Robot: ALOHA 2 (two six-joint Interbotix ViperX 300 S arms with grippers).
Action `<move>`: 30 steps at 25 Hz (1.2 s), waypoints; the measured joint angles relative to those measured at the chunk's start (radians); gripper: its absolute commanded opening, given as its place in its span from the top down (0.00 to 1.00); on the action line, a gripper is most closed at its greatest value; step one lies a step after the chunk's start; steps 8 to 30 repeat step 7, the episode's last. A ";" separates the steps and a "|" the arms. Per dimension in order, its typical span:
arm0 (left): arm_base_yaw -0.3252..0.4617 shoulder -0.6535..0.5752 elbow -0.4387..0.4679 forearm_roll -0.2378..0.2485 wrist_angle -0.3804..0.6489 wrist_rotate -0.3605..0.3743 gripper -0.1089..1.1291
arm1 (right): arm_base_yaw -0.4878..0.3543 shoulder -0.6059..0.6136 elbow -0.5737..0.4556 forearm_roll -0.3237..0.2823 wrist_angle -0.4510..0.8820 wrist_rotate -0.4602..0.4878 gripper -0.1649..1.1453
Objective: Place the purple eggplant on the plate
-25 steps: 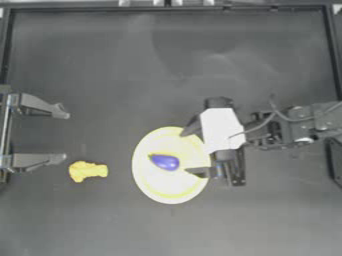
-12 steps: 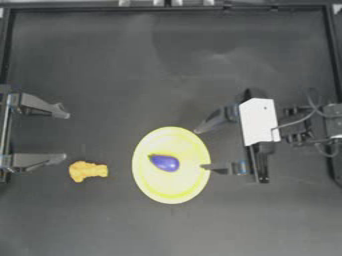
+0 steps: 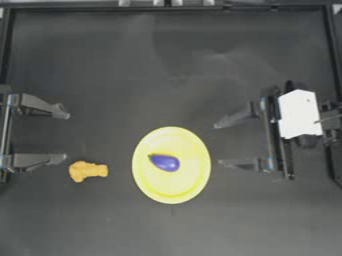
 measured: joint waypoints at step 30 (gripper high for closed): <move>0.000 0.000 0.000 0.000 0.003 0.000 0.08 | -0.006 -0.104 0.058 0.005 -0.023 0.002 0.12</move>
